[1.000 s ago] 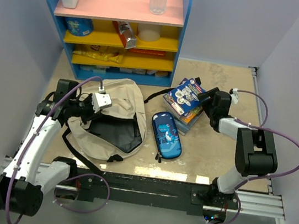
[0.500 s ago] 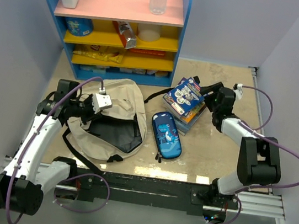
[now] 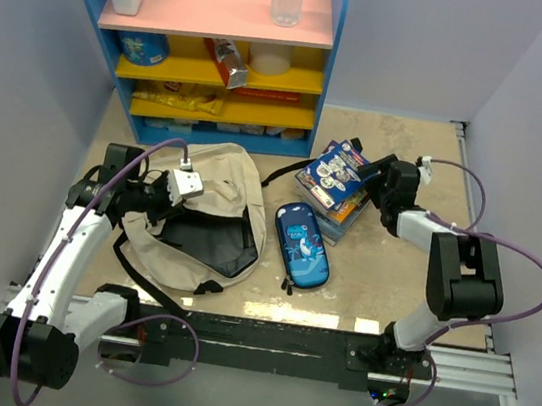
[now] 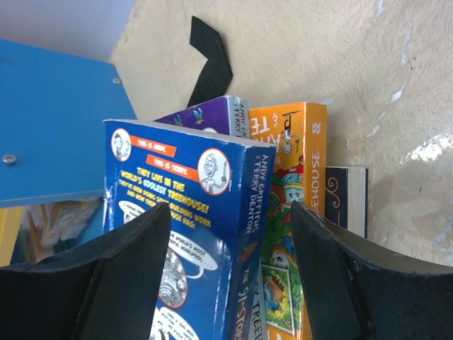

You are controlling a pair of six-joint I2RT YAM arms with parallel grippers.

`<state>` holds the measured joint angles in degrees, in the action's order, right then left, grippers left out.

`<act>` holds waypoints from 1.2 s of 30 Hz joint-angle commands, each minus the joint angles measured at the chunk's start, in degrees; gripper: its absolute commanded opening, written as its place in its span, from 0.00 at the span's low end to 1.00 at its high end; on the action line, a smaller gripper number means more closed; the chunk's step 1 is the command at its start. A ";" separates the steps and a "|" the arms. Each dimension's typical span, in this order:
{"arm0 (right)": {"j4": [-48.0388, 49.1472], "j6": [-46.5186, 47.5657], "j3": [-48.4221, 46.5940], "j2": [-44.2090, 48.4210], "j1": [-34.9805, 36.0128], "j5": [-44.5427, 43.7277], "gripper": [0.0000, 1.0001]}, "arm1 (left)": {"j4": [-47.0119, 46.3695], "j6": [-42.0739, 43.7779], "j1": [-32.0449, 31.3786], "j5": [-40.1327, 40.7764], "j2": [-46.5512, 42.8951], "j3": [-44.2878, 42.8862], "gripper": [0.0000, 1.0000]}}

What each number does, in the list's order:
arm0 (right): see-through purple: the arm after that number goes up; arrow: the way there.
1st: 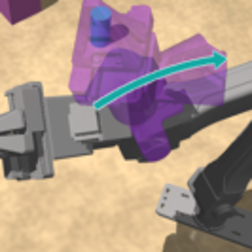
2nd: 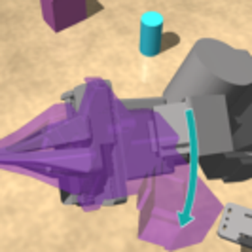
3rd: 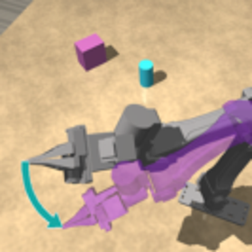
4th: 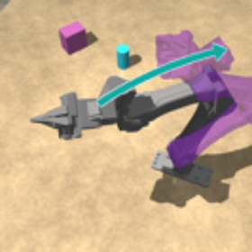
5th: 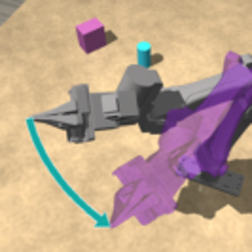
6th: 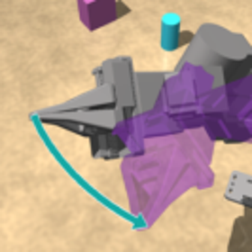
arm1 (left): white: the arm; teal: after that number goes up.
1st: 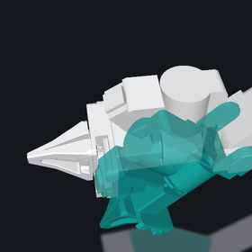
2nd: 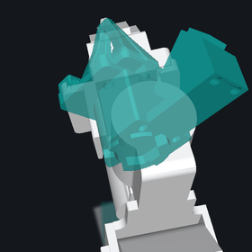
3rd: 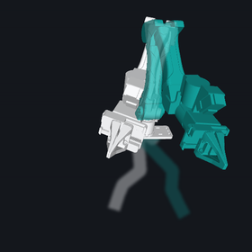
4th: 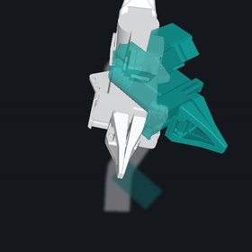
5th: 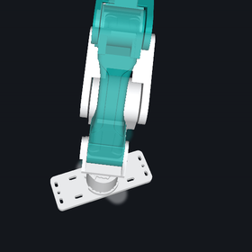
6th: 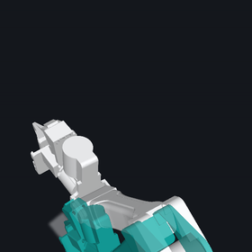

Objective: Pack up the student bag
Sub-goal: Pick up the book from the center of the board.

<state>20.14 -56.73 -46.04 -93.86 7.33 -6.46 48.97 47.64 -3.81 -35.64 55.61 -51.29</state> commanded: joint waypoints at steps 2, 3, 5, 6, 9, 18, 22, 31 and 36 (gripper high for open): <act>5.34 -2.15 -3.09 -3.78 -0.13 1.09 0.70 | -1.16 1.76 0.12 -2.24 0.28 -3.12 0.00; 5.96 -2.24 -3.26 -4.48 -0.04 1.45 0.70 | -1.07 1.76 0.12 -2.16 0.28 -3.29 0.00; 8.68 -2.94 -3.09 -5.62 -0.13 1.62 0.68 | -0.81 1.93 0.12 -2.16 0.55 -3.47 0.00; 9.30 -3.04 -3.18 -5.98 -0.13 1.71 0.68 | -0.72 2.02 0.12 -2.16 0.63 -3.47 0.00; 10.18 -3.12 -3.97 -7.03 -0.04 1.71 0.65 | -0.72 2.02 0.21 -2.07 0.90 -3.29 0.00; 14.84 -3.83 -1.07 -5.03 -0.13 0.84 0.25 | -0.89 2.37 0.12 -1.72 0.99 -2.68 0.00; 12.47 -2.60 1.56 1.04 -0.04 -0.66 0.00 | -1.24 2.02 0.12 -2.24 0.81 -2.24 0.00; 9.22 -4.53 8.59 19.57 0.49 6.37 0.00 | -1.25 1.32 0.12 -3.47 0.46 -2.85 0.00; 5.53 -5.85 12.99 33.03 5.58 11.90 0.00 | -2.99 -0.87 0.21 -3.21 0.02 -2.94 0.00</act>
<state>25.67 -60.03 -35.03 -70.26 8.78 -1.17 49.41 47.68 -3.81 -36.23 56.77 -52.05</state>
